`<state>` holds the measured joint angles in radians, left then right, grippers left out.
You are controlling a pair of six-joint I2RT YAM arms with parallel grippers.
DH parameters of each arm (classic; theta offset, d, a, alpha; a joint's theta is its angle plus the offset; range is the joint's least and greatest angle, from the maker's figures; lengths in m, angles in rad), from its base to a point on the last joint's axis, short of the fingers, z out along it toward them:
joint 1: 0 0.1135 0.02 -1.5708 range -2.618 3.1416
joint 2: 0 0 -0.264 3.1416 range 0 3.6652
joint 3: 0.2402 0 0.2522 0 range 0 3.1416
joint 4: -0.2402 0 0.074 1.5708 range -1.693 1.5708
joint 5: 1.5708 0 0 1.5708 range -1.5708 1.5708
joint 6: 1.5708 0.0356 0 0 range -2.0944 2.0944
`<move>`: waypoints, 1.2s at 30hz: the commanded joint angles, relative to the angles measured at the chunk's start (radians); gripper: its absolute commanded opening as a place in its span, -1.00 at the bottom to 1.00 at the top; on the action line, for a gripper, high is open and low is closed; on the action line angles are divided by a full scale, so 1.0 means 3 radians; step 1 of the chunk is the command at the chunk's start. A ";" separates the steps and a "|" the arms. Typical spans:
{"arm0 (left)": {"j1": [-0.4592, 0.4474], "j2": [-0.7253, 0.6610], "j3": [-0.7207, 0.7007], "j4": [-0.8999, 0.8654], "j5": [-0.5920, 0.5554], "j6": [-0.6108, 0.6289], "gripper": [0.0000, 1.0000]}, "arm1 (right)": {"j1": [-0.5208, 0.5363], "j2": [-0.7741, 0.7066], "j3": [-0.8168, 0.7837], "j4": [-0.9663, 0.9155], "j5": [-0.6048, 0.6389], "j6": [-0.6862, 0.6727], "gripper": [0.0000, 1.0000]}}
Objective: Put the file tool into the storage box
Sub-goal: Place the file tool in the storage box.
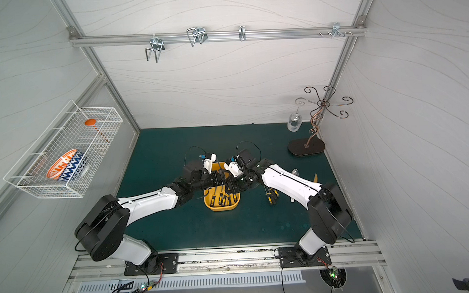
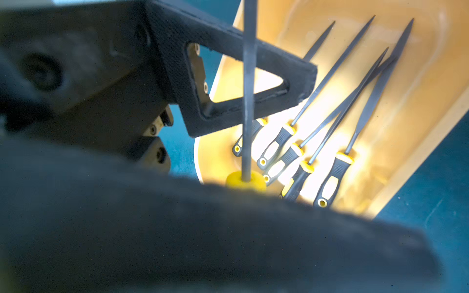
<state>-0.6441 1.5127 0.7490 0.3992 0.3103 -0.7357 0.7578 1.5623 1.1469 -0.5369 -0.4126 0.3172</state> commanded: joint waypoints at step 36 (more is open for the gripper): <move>-0.0021 0.0190 0.0215 -0.0707 -0.0499 0.0286 -1.00 | -0.0121 -0.0362 -0.0205 -0.0177 0.0685 0.0154 -0.19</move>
<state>-0.6487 1.5375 0.7601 0.2996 0.2481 -0.7116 0.7406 1.5013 1.1069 -0.5495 -0.2985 0.3435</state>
